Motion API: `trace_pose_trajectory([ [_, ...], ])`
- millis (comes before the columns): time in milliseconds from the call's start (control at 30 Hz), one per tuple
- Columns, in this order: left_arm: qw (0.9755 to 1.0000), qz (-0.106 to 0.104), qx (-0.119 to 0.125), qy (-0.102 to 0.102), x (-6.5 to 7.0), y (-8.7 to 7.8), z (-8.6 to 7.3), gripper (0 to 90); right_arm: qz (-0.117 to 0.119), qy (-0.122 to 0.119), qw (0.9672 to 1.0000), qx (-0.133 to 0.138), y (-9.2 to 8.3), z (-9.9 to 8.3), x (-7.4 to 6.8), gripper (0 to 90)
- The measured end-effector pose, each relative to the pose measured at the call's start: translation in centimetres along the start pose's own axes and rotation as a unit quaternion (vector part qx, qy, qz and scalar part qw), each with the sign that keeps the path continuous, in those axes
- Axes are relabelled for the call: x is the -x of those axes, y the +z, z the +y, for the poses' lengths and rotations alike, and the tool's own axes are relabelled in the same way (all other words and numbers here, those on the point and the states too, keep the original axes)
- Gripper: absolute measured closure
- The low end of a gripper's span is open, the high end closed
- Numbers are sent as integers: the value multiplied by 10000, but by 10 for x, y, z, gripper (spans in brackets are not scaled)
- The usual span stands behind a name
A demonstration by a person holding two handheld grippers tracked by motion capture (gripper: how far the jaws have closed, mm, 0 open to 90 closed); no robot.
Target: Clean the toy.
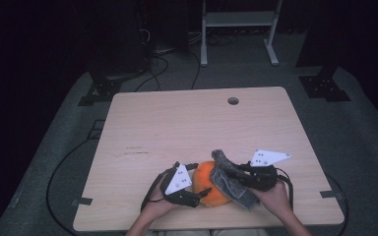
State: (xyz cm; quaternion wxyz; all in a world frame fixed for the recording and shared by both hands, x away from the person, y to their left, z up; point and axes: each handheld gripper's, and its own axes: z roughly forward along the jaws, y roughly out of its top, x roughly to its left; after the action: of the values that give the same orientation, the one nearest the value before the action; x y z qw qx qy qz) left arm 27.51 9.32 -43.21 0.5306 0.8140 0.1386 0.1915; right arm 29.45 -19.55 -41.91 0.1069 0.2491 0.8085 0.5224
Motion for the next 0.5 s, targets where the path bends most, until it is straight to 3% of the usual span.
trace_pose_trajectory([
  [100,9997,-195,65,-102,-5,-5,0,107,-192,-149,9997,-28,3,-1,1,754],
  [167,9992,-382,-15,69,-2,-3,-3,162,-200,-214,9996,-9,5,0,0,754],
  [233,9992,-254,-53,319,3,0,-5,236,-210,-213,9996,-10,5,-1,2,753],
  [400,9993,106,-182,325,5,4,-4,324,-464,-31,9989,-75,-4,-4,10,753],
  [500,9994,227,-192,195,3,6,-5,330,-326,-234,9991,125,-11,1,-2,751],
])
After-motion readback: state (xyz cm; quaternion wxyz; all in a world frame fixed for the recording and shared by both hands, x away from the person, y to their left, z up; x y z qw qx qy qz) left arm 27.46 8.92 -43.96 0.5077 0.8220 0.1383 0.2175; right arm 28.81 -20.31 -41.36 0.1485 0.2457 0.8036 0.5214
